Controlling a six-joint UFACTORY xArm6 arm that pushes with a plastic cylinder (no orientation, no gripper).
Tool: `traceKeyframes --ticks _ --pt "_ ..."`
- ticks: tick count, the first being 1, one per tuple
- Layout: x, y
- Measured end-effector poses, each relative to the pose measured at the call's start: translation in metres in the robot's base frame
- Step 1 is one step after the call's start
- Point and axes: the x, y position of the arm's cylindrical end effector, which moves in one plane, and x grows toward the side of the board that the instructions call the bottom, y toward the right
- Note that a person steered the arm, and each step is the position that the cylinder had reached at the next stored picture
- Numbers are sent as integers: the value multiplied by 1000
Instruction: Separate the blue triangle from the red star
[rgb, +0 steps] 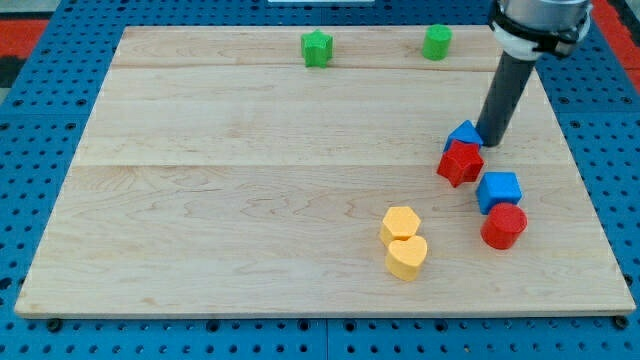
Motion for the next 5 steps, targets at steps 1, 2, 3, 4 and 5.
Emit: traceKeyframes --ticks 1,2,3,4,5 --pt "12 -12" --pt "15 -96" --pt "-7 -123" --pt "-30 -121" --pt "-47 -147"
